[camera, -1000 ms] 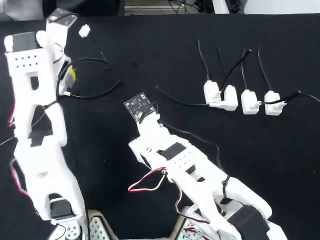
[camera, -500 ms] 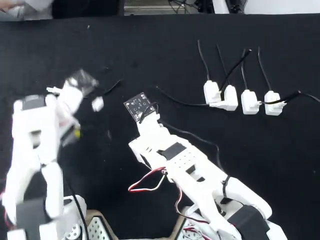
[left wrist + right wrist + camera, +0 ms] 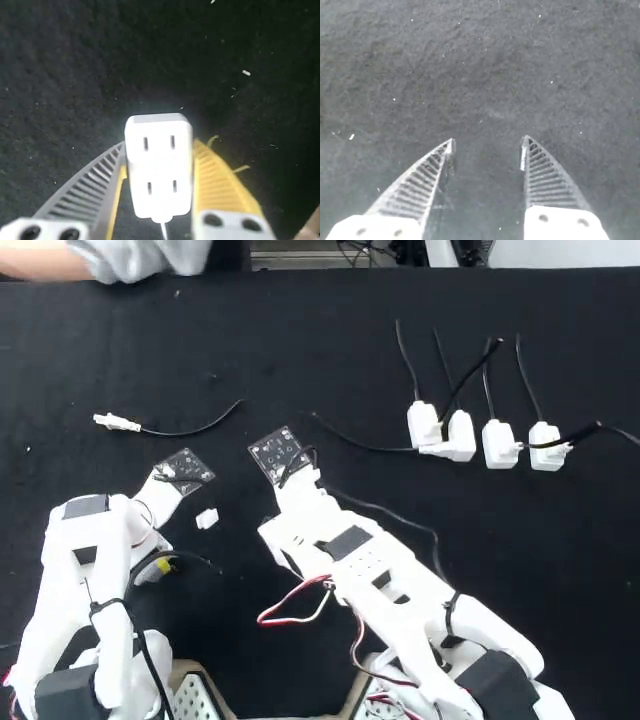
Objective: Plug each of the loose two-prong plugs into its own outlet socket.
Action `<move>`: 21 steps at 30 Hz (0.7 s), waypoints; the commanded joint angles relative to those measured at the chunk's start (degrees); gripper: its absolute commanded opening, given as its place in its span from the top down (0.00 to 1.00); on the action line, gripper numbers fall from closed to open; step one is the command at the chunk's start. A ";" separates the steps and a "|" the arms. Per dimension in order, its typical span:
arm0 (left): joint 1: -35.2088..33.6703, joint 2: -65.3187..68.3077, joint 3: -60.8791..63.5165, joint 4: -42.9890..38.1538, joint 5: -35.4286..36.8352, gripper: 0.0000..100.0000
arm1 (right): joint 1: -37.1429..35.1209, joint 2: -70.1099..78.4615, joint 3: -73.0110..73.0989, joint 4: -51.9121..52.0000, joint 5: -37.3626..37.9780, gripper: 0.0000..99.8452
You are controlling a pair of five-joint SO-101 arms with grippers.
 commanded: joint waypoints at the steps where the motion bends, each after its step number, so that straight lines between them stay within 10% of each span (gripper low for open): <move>1: -2.86 -1.76 -3.03 -0.09 -0.70 0.74 | -0.26 -2.42 0.04 -1.49 0.00 0.81; 8: -9.80 -1.49 -18.33 8.79 3.43 0.74 | -0.26 -2.42 0.04 -1.49 0.00 0.81; 21: -9.80 31.56 -59.65 16.70 45.45 0.74 | -0.26 -2.42 0.22 -2.55 -0.09 0.81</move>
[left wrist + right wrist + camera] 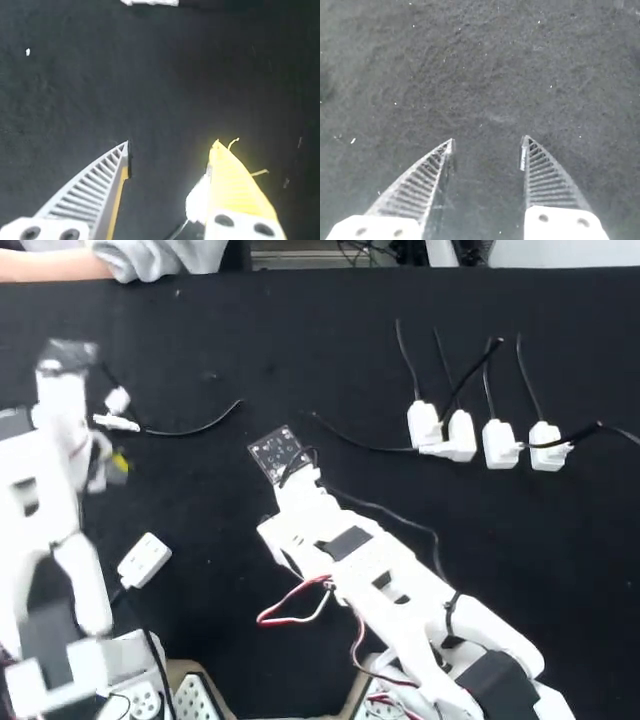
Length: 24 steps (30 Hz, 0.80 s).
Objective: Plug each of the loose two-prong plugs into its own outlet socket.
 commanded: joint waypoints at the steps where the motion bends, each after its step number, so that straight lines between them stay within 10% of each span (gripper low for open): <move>1: -0.57 16.18 -18.51 0.35 15.91 0.74 | -0.26 -2.42 0.13 -1.49 -0.09 0.81; 24: 7.08 73.41 -94.29 20.31 51.96 0.74 | -0.35 -2.42 0.04 -1.49 0.00 0.81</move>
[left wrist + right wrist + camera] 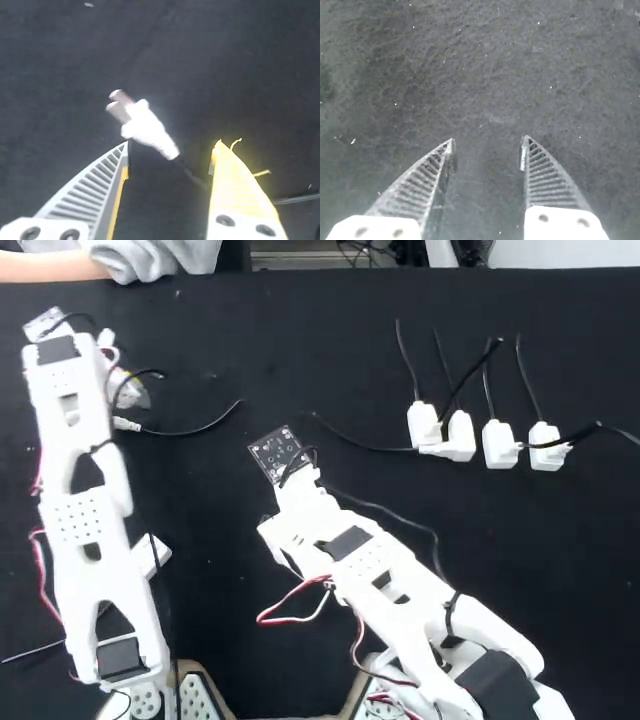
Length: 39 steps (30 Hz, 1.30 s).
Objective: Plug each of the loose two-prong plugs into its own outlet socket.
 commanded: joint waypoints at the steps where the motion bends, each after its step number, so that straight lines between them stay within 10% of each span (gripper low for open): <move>1: 0.31 6.24 -13.76 1.14 4.92 0.74 | -0.26 -2.42 0.04 -1.41 0.00 0.81; 21: -6.81 12.66 -26.86 8.26 15.74 0.74 | -0.44 -2.42 -0.13 -1.23 0.00 0.81; 30: -8.40 12.66 -25.63 8.35 -0.70 0.74 | -0.53 -2.42 -0.13 -1.23 0.00 0.81; 39: -6.64 12.66 -16.66 8.26 -1.32 0.74 | -0.53 -2.42 -0.13 -1.32 0.00 0.81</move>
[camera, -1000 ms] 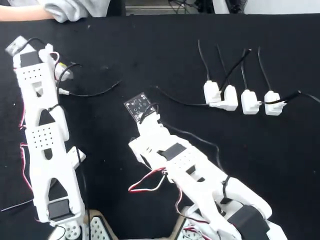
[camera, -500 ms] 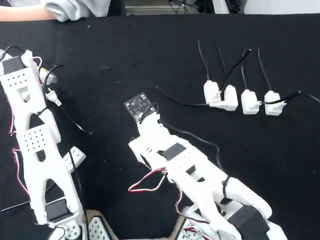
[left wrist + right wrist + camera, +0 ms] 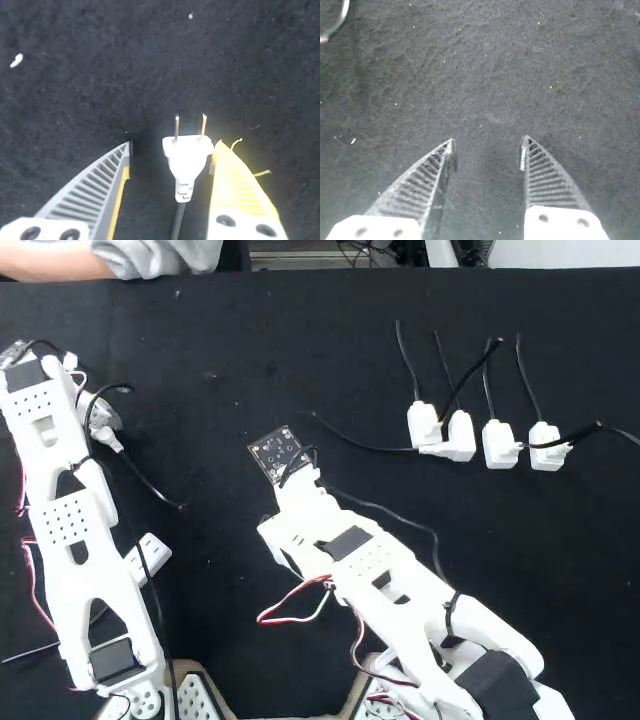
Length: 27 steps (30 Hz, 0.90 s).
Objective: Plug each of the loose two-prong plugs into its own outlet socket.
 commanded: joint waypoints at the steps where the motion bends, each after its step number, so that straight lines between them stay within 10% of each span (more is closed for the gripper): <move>1: 1.10 -1.14 0.22 0.44 -0.53 0.74 | -0.53 -2.42 -0.22 -1.32 0.00 0.81; 11: 1.71 -2.64 -1.71 0.44 -0.53 0.98 | -0.53 -2.42 -0.13 -1.41 0.00 0.81; 18: 5.23 -6.07 -0.84 0.70 -0.53 0.97 | -0.35 -2.77 -0.04 -1.32 0.00 0.81; 27: 12.18 -32.70 30.11 0.53 -0.79 0.97 | 0.18 -3.03 -0.40 -0.97 -0.26 0.81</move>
